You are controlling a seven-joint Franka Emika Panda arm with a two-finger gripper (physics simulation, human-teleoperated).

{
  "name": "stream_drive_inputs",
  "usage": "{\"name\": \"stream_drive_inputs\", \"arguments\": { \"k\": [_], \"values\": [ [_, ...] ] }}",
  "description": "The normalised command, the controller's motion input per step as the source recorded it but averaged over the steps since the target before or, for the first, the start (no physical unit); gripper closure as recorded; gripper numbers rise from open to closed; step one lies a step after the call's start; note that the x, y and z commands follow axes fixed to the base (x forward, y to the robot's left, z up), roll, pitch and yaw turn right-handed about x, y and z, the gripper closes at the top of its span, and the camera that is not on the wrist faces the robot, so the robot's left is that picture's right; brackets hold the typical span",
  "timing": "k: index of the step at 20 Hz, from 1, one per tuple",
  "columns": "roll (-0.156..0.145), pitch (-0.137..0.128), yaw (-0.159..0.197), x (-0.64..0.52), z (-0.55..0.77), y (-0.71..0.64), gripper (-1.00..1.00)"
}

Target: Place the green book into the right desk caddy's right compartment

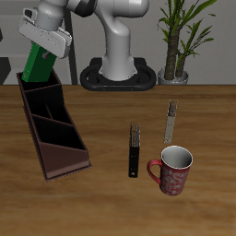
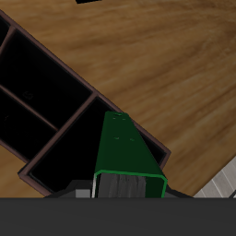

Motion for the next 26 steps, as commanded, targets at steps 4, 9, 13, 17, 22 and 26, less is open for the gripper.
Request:
{"name": "stream_drive_inputs", "arguments": {
  "k": [4,9,13,17,22,26],
  "values": [
    [-0.01,0.032,-0.016,0.13,-0.13,-0.06,1.0],
    [0.032,0.033,0.057,0.11,-0.25,0.21,1.0],
    [0.056,0.072,0.036,0.17,-0.25,0.25,-1.0],
    [0.015,0.013,0.012,0.11,-0.05,0.08,-1.0],
    [-0.021,-0.004,-0.021,0.02,0.07,-0.08,-1.0],
    [-0.008,-0.002,0.006,0.08,0.09,0.06,-1.0]
  ]
}}
